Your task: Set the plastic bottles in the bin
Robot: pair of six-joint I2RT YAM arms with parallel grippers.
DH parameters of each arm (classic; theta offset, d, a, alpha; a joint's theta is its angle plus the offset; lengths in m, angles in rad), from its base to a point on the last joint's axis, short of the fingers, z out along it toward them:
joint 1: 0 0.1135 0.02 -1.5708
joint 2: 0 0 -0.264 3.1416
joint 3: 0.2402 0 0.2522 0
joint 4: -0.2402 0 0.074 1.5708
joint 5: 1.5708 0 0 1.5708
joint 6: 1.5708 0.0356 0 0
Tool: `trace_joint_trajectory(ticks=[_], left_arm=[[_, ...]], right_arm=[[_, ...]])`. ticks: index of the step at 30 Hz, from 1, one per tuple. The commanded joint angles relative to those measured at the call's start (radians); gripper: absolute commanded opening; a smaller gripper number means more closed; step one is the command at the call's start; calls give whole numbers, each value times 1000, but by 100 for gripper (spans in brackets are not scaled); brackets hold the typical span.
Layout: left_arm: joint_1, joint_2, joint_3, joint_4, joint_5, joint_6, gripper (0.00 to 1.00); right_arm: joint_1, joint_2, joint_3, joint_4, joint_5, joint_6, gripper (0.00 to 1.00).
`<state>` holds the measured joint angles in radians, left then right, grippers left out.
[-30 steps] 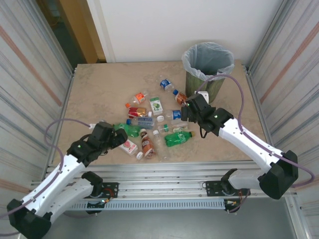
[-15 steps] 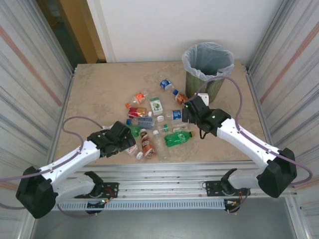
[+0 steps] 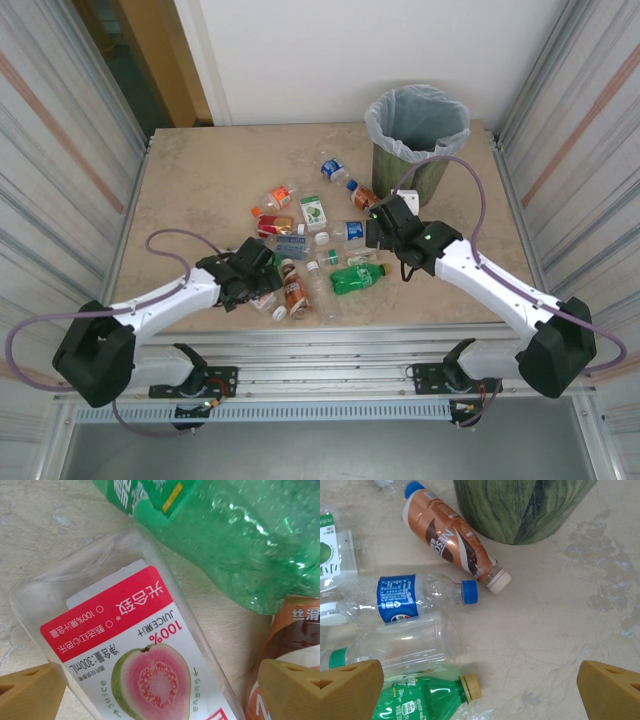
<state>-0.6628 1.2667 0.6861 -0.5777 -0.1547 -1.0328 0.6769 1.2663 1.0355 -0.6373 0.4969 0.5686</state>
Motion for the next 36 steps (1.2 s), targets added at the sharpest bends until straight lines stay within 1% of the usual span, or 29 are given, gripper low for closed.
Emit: trace_joint_trajectory(ticks=[1, 9, 13, 23, 26, 27, 30, 33, 36], left_arm=[[7, 24, 27, -14, 8, 11, 99], [28, 87, 31, -61, -2, 16, 99], [44, 106, 23, -63, -5, 19, 96], [97, 103, -13, -35, 9, 48, 80], [106, 105, -20, -27, 12, 52, 76], [108, 105, -20, -26, 13, 53, 73], [117, 103, -23, -28, 9, 58, 68], [129, 85, -24, -37, 7, 63, 61], [137, 52, -21, -51, -3, 66, 57]], right_arm=[[9, -33, -9, 8, 9, 17, 98], [7, -36, -9, 7, 17, 21, 98], [5, -32, -6, 7, 16, 20, 98], [3, -5, 22, -3, 8, 19, 98], [1, -3, 25, 2, 6, 19, 98], [2, 0, 25, 2, 4, 19, 98], [0, 1, 30, 3, 0, 19, 98], [-3, 1, 33, 2, 1, 19, 98], [-8, -3, 33, 3, 5, 22, 98]])
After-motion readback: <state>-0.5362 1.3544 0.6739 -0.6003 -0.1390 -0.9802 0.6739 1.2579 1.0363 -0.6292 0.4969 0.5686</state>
